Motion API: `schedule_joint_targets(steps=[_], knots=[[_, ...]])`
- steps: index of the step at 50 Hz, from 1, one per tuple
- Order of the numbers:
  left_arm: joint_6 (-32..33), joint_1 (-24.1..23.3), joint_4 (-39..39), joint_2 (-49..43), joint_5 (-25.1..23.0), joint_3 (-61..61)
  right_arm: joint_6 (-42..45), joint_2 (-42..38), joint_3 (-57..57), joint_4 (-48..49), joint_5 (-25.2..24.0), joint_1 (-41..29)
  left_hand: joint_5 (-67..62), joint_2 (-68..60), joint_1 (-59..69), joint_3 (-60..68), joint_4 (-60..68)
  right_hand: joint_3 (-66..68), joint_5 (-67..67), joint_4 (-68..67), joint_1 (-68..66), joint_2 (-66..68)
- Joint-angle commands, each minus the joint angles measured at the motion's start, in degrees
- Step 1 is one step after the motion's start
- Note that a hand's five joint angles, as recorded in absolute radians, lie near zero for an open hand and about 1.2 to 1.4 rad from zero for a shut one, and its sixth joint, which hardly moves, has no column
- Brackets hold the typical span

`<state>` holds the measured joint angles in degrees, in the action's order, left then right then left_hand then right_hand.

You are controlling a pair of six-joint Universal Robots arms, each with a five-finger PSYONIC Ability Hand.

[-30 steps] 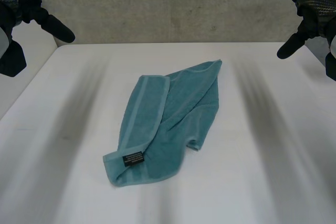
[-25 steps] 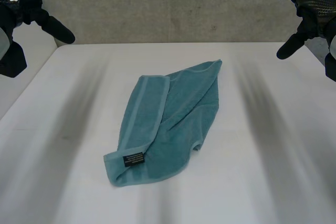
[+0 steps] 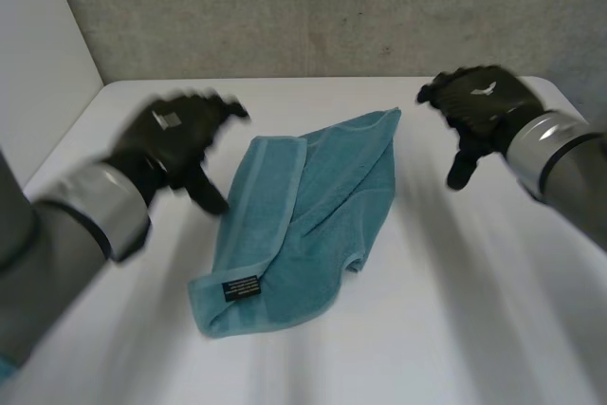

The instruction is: Fold the laundry

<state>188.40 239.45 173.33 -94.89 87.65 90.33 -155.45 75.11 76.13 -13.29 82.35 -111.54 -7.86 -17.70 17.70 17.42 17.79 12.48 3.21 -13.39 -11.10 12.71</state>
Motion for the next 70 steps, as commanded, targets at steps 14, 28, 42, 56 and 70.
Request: schedule_joint_targets(steps=[14,28,42,56,70], knots=[[23.0,-4.2,11.2,-0.8,-5.6,24.4,0.1,-3.2,16.0,11.1,-2.3,-4.9,-18.1,-18.2,18.2,18.5,18.2,-2.5,-3.2,3.4,1.1,-2.7],[33.3,3.6,11.8,-1.3,-9.3,28.0,-0.3,-3.0,18.0,12.3,-2.3,-4.4,-15.1,-15.2,15.2,15.5,15.1,-2.5,-3.2,3.4,1.1,-2.7],[34.3,8.5,17.1,-6.4,-9.0,26.2,0.0,-3.0,18.4,12.4,-2.3,-5.0,-10.0,-10.2,10.2,10.5,10.1,-2.5,-3.2,3.4,1.1,-2.7],[36.7,9.1,21.3,-11.5,-8.9,24.2,0.0,-3.3,18.5,12.9,-2.2,-5.0,-13.7,-13.9,13.9,14.2,13.8,-2.5,-3.2,3.4,1.1,-2.7],[35.5,9.0,22.1,-11.7,-8.8,23.8,0.0,-3.3,18.6,13.1,-2.1,-5.0,-49.0,-49.1,49.1,49.4,49.0,-2.5,-3.2,3.4,1.1,-2.7]])
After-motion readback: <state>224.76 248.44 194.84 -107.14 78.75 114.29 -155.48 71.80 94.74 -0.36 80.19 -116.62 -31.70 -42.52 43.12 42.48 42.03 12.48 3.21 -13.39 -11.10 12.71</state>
